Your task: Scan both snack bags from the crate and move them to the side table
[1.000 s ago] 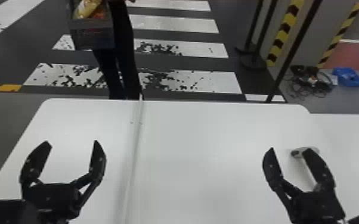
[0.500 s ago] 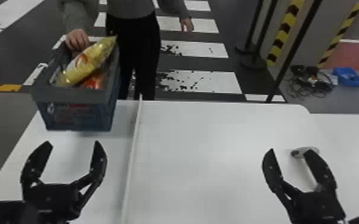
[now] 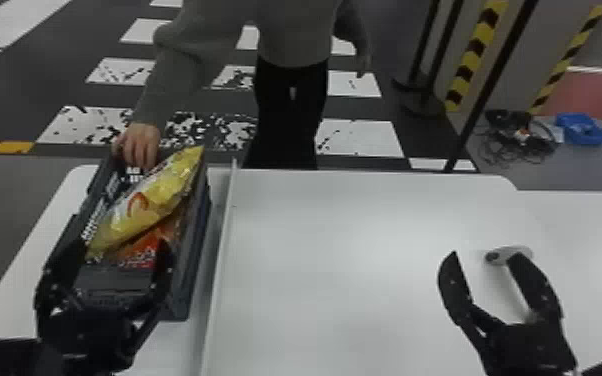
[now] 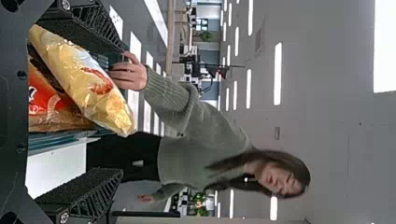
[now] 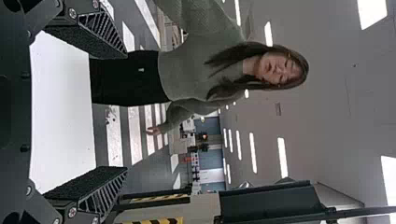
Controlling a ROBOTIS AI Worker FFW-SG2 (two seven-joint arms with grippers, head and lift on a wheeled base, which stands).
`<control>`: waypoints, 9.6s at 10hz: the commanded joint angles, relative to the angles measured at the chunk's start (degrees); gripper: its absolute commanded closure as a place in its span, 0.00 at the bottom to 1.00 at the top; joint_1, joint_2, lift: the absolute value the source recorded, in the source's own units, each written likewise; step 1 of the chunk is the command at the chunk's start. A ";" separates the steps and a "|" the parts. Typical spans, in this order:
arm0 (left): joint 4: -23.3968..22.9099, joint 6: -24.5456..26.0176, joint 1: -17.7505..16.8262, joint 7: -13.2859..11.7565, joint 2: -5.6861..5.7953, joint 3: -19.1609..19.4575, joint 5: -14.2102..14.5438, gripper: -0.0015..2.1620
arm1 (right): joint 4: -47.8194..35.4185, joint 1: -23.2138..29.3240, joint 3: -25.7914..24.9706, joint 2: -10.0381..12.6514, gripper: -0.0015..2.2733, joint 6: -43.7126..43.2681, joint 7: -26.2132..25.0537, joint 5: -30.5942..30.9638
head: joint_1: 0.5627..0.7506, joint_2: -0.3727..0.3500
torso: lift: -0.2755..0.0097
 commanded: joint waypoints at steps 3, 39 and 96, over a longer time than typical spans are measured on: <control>-0.09 0.17 -0.15 -0.62 0.00 0.11 0.18 0.04 | -0.07 0.14 -0.09 0.02 0.06 0.00 0.00 0.07 | 0.70 0.39 | 0.63; 13.71 28.12 -26.26 -9.68 -2.64 -0.33 4.66 0.93 | -3.50 2.69 -0.88 -1.56 0.07 0.53 0.00 0.42 | 0.70 0.40 | 0.63; -19.86 66.62 -18.87 -12.49 -4.66 -6.13 7.12 0.01 | -2.88 -0.12 0.17 -2.44 0.08 13.36 6.68 -1.34 | 0.70 0.12 | 0.63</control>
